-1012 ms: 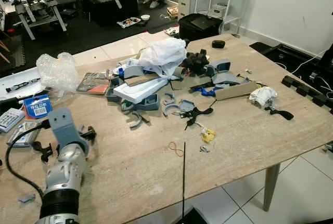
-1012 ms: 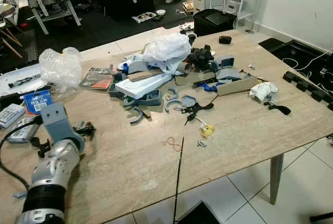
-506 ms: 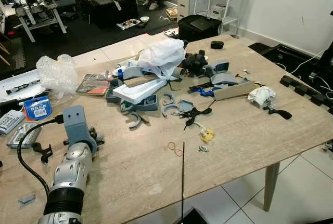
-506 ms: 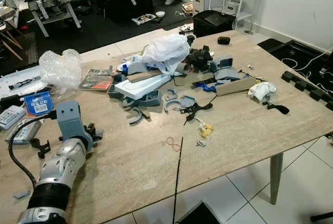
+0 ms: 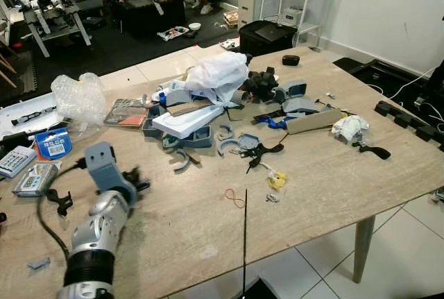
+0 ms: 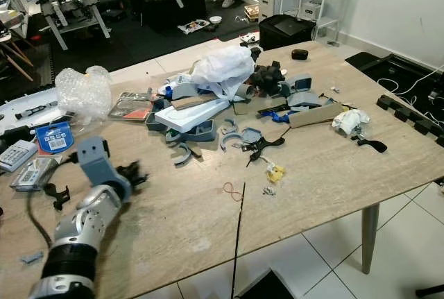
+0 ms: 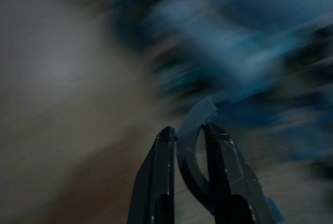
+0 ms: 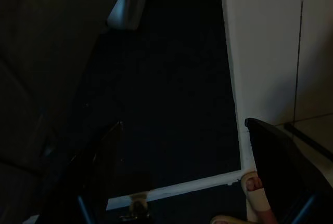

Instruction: Picking trash to rubbish bin

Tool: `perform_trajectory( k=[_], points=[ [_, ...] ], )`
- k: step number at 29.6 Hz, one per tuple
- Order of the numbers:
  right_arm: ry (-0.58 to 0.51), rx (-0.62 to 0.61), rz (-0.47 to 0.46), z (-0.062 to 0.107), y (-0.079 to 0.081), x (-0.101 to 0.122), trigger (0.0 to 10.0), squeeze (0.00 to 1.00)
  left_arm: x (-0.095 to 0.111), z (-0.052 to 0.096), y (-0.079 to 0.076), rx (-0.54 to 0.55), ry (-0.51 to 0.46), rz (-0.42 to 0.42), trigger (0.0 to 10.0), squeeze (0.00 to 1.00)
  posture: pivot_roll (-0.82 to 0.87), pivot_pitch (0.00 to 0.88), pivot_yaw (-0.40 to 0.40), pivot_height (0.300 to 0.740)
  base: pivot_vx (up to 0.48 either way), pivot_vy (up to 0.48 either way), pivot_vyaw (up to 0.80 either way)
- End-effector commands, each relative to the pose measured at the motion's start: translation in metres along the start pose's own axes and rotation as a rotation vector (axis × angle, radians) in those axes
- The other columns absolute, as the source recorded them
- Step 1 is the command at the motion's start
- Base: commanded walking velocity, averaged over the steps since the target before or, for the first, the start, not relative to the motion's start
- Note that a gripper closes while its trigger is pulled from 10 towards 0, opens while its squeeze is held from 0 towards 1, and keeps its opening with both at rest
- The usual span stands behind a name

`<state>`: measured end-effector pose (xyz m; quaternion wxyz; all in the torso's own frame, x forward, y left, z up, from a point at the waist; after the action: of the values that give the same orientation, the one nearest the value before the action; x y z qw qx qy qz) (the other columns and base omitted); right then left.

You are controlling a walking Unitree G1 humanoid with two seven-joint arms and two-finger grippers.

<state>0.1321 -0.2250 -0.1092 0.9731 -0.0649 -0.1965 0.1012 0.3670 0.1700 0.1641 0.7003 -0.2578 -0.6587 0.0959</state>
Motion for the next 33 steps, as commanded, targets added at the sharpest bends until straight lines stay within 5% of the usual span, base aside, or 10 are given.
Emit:
perform_trajectory(
  k=[1,3,5,6,8,9,12,21,24,33],
  points=[
    [0.014,0.028,-0.009,0.0,0.008,-0.004,10.0,0.0,0.014,0.003,-0.01,-0.099,-0.07,0.032,0.0,0.0,-0.1,0.179,0.119,0.74,0.0,0.0,0.0],
    [0.01,0.026,-0.007,0.0,0.007,-0.002,10.0,0.0,0.025,0.008,-0.021,-0.209,-0.117,0.077,0.0,0.0,-0.1,0.176,0.115,0.74,0.0,0.0,0.0],
    [0.005,0.023,-0.005,-0.001,0.006,0.0,10.0,0.0,0.035,0.015,-0.032,-0.319,-0.167,0.122,1.6,0.0,-0.1,0.171,0.11,0.74,0.0,0.0,0.0],
    [0.002,0.022,-0.003,-0.001,0.006,0.002,10.0,0.0,0.039,0.019,-0.038,-0.379,-0.185,0.142,10.0,0.0,-0.1,0.169,0.107,0.74,0.0,0.0,0.0],
    [0.001,0.022,-0.002,-0.001,0.005,0.003,10.0,0.0,0.041,0.023,-0.041,-0.415,-0.194,0.153,10.0,0.0,-0.1,0.169,0.107,0.74,0.0,0.0,0.0],
    [-0.003,0.021,0.003,-0.001,0.005,0.005,10.0,0.0,0.035,0.026,-0.043,-0.436,-0.164,0.071,10.0,0.0,-0.09,0.16,0.097,0.74,0.0,0.0,0.0],
    [-0.007,0.022,0.009,-0.002,0.005,0.009,10.0,0.0,0.021,0.027,-0.041,-0.432,-0.109,0.018,10.0,0.0,-0.09,0.151,0.088,0.74,0.0,0.0,0.0],
    [-0.021,0.04,0.063,-0.003,0.007,0.021,10.0,0.0,-0.019,0.055,-0.076,-0.693,-0.076,0.051,10.0,0.0,-0.05,0.116,0.031,0.74,0.0,0.0,0.0],
    [-0.028,0.044,0.076,-0.003,0.006,0.025,10.0,0.0,-0.035,0.058,-0.082,-0.7,-0.053,0.074,10.0,0.0,-0.04,0.115,0.026,0.74,0.0,0.0,0.0],
    [-0.022,0.049,0.099,-0.003,0.003,0.026,10.0,0.0,-0.038,0.059,-0.081,-0.656,-0.067,0.079,10.0,0.0,-0.02,0.124,0.002,0.74,-0.27,0.0,0.0]
  ],
)
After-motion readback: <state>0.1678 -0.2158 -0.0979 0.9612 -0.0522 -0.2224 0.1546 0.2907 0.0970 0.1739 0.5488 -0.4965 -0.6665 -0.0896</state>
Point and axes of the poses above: a point about 5 cm out from each wrist's last joint towards the gripper, its own z axis pointing back from the gripper into the wrist, its own x axis along the axis of the wrist's last joint, y = z × x, the point moved 1 cm from there along -z, pointing out of the wrist towards the gripper, and after that the axes turned 7 degrees about -z, right-handed, at the moved point
